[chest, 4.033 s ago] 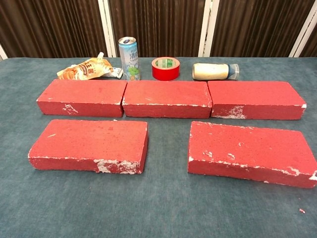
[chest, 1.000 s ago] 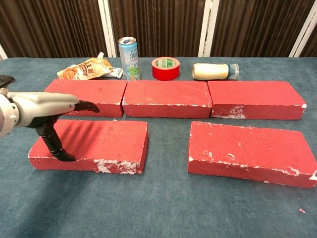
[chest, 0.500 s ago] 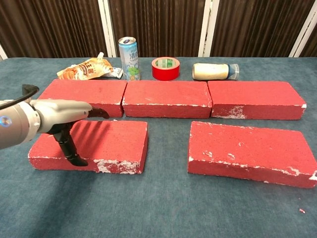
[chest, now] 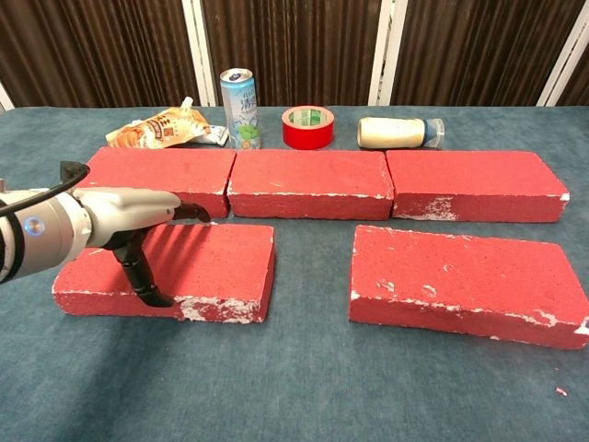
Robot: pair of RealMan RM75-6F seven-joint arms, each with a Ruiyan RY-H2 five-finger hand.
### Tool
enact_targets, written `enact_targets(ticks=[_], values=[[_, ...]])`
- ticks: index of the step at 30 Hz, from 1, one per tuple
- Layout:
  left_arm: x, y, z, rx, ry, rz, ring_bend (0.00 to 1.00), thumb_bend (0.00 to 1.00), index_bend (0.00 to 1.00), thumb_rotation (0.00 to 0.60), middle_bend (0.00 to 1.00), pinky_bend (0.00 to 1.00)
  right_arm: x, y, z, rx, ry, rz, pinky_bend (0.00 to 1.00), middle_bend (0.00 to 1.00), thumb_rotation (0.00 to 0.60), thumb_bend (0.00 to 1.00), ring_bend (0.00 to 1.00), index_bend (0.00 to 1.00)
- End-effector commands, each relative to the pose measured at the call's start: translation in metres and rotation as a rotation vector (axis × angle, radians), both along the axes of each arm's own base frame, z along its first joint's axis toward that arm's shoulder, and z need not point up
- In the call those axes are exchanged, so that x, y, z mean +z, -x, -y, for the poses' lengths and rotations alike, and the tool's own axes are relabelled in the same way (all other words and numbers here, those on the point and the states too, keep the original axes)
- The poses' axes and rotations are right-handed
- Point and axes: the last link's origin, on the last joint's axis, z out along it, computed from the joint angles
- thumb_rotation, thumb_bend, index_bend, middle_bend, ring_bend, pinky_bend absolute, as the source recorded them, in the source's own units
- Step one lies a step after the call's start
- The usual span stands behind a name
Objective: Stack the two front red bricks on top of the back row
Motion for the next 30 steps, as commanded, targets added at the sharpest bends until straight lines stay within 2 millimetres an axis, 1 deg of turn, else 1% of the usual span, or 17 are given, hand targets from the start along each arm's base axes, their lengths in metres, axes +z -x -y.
enact_targets(ticks=[1, 14, 23, 30], values=[[0.000, 0.001, -0.002, 0.000, 0.002, -0.003, 0.00, 0.19, 0.00, 0.600, 0.00, 0.01, 0.000, 0.000, 0.000, 0.001, 0.000, 0.000, 0.00, 0.10, 0.600, 0.00, 0.00, 0.05], [-0.003, 0.007, -0.005, 0.016, 0.008, -0.015, 0.00, 0.19, 0.00, 0.600, 0.00, 0.02, -0.002, 0.000, 0.000, -0.004, -0.007, -0.005, 0.00, 0.10, 0.600, 0.00, 0.00, 0.05], [-0.006, 0.004, -0.006, 0.009, 0.020, -0.011, 0.00, 0.19, 0.00, 0.600, 0.00, 0.02, -0.003, 0.000, 0.000, -0.006, -0.012, -0.008, 0.00, 0.10, 0.600, 0.00, 0.00, 0.05], [-0.010, 0.008, -0.008, 0.016, 0.029, -0.030, 0.00, 0.19, 0.00, 0.600, 0.00, 0.02, -0.004, 0.000, 0.000, -0.008, -0.017, -0.009, 0.00, 0.10, 0.600, 0.00, 0.00, 0.05]])
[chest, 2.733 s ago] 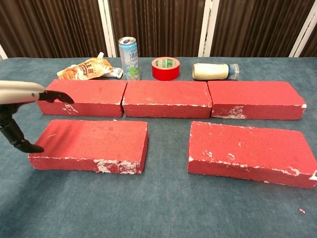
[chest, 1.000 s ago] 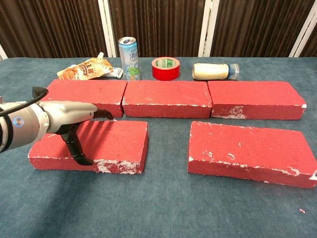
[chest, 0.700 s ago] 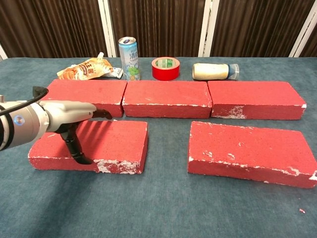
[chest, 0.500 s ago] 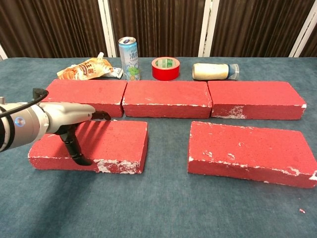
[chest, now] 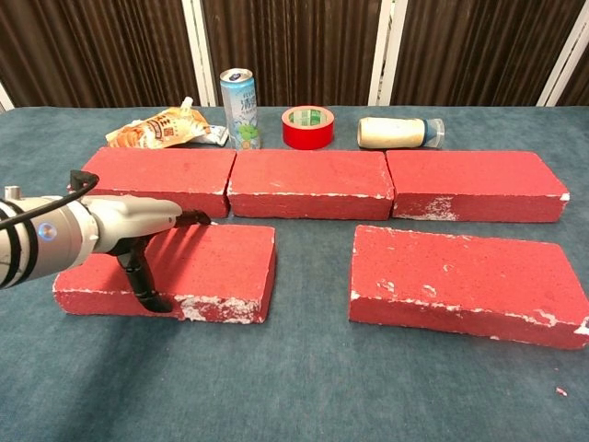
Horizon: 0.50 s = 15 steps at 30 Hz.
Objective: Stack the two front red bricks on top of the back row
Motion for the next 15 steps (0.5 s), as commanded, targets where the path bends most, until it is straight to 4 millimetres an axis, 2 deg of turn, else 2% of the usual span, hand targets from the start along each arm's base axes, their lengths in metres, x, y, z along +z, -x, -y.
enact_targets(ticks=[1, 9, 15], values=[[-0.0017, -0.0001, -0.0007, 0.001, 0.004, -0.003, 0.00, 0.19, 0.00, 0.600, 0.00, 0.02, -0.0007, -0.0001, -0.0002, 0.000, -0.004, -0.002, 0.00, 0.10, 0.600, 0.00, 0.00, 0.05], [-0.0023, -0.0002, -0.0027, -0.012, -0.006, -0.012, 0.00, 0.19, 0.00, 0.600, 0.00, 0.03, -0.0022, -0.0004, -0.0004, -0.003, -0.012, -0.004, 0.00, 0.10, 0.600, 0.00, 0.00, 0.06], [0.0012, 0.0015, -0.0042, -0.027, -0.029, -0.023, 0.00, 0.19, 0.00, 0.600, 0.03, 0.07, -0.0027, -0.0010, -0.0009, -0.003, -0.018, 0.002, 0.00, 0.10, 0.600, 0.00, 0.00, 0.06]])
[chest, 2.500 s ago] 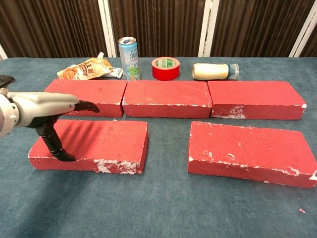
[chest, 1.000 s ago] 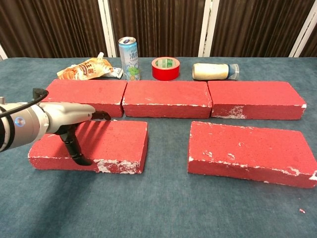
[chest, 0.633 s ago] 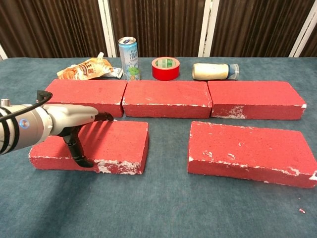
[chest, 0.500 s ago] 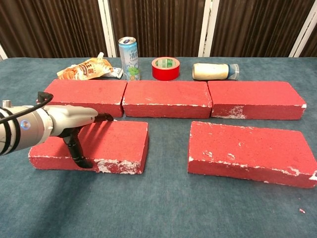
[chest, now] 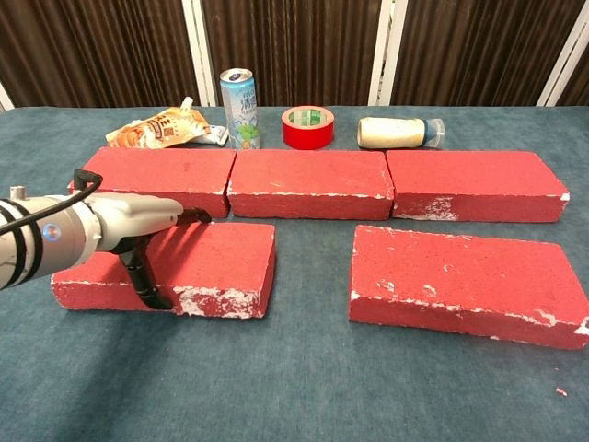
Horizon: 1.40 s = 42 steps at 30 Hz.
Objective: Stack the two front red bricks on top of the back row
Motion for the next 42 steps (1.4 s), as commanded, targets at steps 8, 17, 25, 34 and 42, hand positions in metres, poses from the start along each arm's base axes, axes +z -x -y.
enact_targets(ticks=[8, 17, 25, 34, 42], values=[[0.003, 0.003, -0.002, -0.002, -0.013, -0.027, 0.04, 0.19, 0.00, 0.600, 0.13, 0.12, -0.001, 0.000, 0.000, -0.005, -0.007, -0.001, 0.00, 0.10, 0.600, 0.00, 0.00, 0.07], [0.012, 0.005, -0.004, -0.008, -0.052, -0.031, 0.09, 0.19, 0.00, 0.600, 0.19, 0.16, 0.000, -0.001, -0.001, -0.005, -0.001, 0.002, 0.00, 0.10, 0.600, 0.00, 0.01, 0.08], [0.048, 0.005, 0.000, -0.056, -0.136, -0.058, 0.09, 0.19, 0.00, 0.600, 0.18, 0.16, 0.000, -0.001, -0.001, -0.005, -0.004, 0.001, 0.00, 0.10, 0.600, 0.00, 0.01, 0.08], [0.082, -0.013, -0.005, -0.129, -0.239, -0.081, 0.09, 0.19, 0.00, 0.600, 0.18, 0.14, -0.001, -0.002, -0.001, -0.002, -0.004, 0.002, 0.00, 0.10, 0.600, 0.00, 0.01, 0.08], [0.077, -0.059, -0.037, -0.176, -0.242, -0.098, 0.09, 0.19, 0.00, 0.600, 0.17, 0.13, 0.001, 0.001, 0.001, -0.010, 0.001, -0.003, 0.00, 0.10, 0.600, 0.00, 0.01, 0.08]])
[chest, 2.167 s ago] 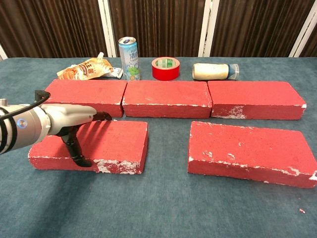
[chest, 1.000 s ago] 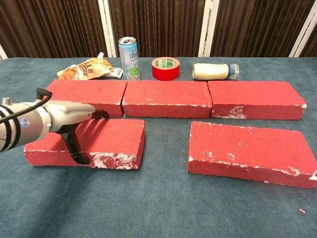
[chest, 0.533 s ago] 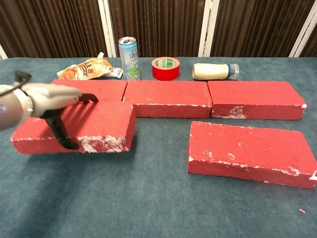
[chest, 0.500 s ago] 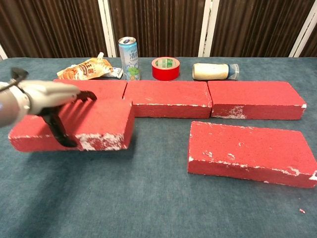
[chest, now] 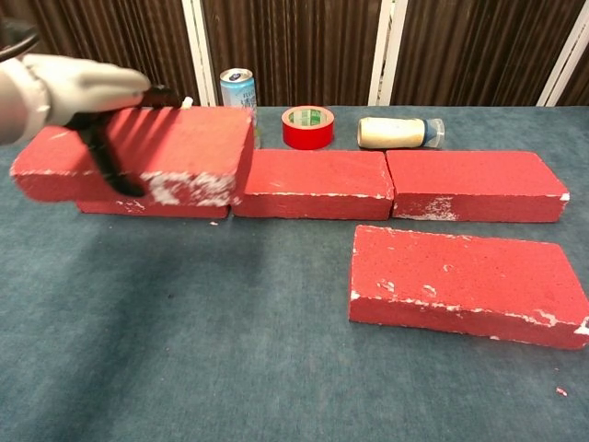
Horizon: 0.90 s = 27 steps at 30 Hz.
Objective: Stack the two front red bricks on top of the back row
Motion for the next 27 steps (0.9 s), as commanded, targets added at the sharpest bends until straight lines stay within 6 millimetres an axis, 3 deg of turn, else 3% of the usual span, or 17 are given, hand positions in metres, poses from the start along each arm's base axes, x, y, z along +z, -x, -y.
enact_targets(ticks=[1, 10, 27], values=[[-0.004, -0.027, -0.017, -0.021, 0.005, -0.020, 0.09, 0.19, 0.00, 0.600, 0.17, 0.13, 0.001, 0.000, 0.000, -0.002, 0.003, 0.001, 0.00, 0.10, 0.600, 0.00, 0.01, 0.08], [-0.025, -0.063, -0.051, 0.027, 0.043, -0.067, 0.09, 0.19, 0.00, 0.600, 0.16, 0.12, 0.002, 0.003, 0.002, -0.014, 0.002, -0.001, 0.00, 0.10, 0.600, 0.00, 0.01, 0.08], [-0.054, -0.084, -0.090, 0.113, 0.084, -0.022, 0.09, 0.19, 0.00, 0.600, 0.16, 0.12, 0.003, 0.005, 0.002, -0.013, 0.009, -0.016, 0.00, 0.10, 0.600, 0.00, 0.01, 0.08]])
